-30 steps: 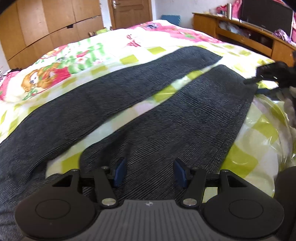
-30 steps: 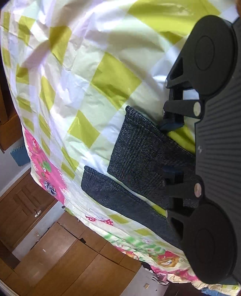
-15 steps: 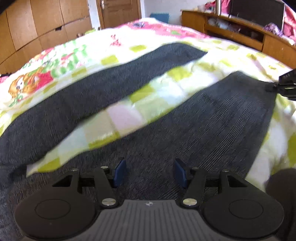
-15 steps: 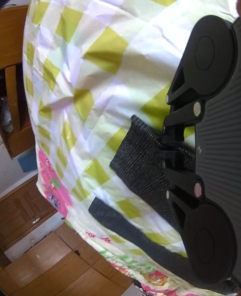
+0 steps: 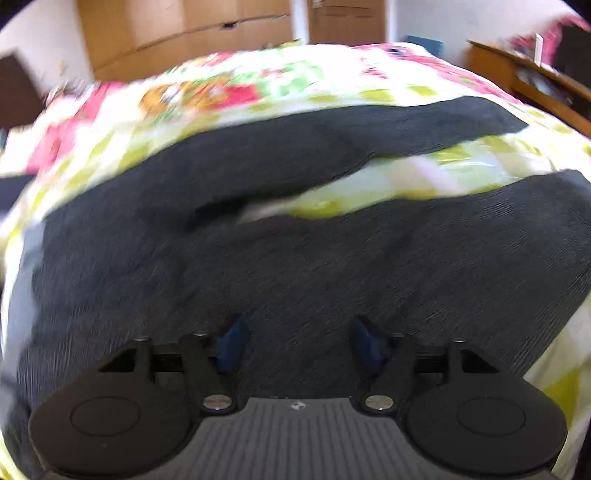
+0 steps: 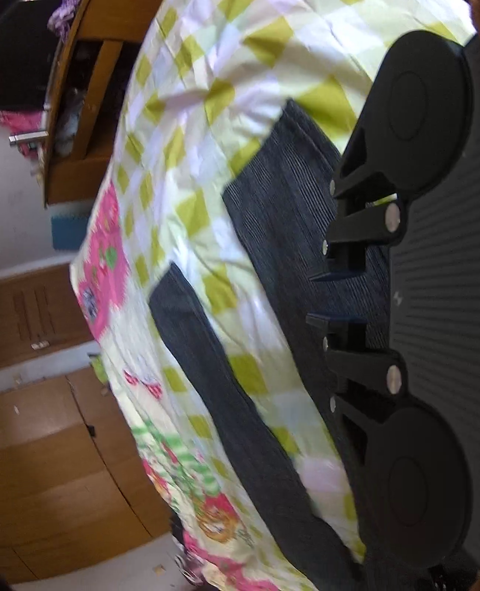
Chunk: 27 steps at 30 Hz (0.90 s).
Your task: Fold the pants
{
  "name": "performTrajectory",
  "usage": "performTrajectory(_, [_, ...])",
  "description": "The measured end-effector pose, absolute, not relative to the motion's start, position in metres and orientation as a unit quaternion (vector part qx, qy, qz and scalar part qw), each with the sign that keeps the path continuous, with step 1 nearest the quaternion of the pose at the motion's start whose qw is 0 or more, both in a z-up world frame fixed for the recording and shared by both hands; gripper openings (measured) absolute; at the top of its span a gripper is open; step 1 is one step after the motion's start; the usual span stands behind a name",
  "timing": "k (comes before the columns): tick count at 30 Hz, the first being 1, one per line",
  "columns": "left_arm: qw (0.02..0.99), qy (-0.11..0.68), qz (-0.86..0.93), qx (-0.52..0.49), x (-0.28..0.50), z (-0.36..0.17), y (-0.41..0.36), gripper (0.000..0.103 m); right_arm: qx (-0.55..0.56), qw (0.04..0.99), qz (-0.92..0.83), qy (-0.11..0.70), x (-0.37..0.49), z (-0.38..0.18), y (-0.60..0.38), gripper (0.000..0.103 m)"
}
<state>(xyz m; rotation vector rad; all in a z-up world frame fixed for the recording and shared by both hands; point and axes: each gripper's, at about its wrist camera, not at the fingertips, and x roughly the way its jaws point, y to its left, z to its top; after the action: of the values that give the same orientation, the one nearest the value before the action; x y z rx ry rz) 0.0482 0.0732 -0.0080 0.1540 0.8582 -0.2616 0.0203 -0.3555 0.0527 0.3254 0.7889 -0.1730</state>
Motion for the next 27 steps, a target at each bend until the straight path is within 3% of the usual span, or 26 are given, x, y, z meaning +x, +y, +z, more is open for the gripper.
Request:
performTrajectory(3, [0.901,0.410,-0.125,0.060,0.037,-0.007,0.097,0.080,0.133,0.898,-0.045,0.418,0.039,0.050,-0.314,0.024])
performTrajectory(8, [0.921,0.364,-0.118,0.074,0.033,0.019,0.131,0.080,0.012,0.908,0.080,0.411,0.081,0.081,-0.226,0.024])
performTrajectory(11, [0.930,0.342,-0.103,0.087,0.051,0.036,0.157,0.080,-0.069,0.900,0.158,0.401,0.123,0.091,-0.175,0.032])
performTrajectory(13, [0.931,0.334,-0.095,0.118,0.070,0.044,0.174,0.085,-0.128,0.889,0.205,0.390,0.154,0.090,-0.143,0.038])
performTrajectory(16, [0.923,0.331,-0.072,0.184,0.105,0.048,0.201,0.092,-0.200,0.860,0.264,0.389,0.209,0.076,-0.101,0.040])
performTrajectory(27, [0.886,0.417,-0.085,0.184,0.245,0.038,0.291,0.091,-0.283,0.775,0.358,0.437,0.356,0.032,-0.019,0.045])
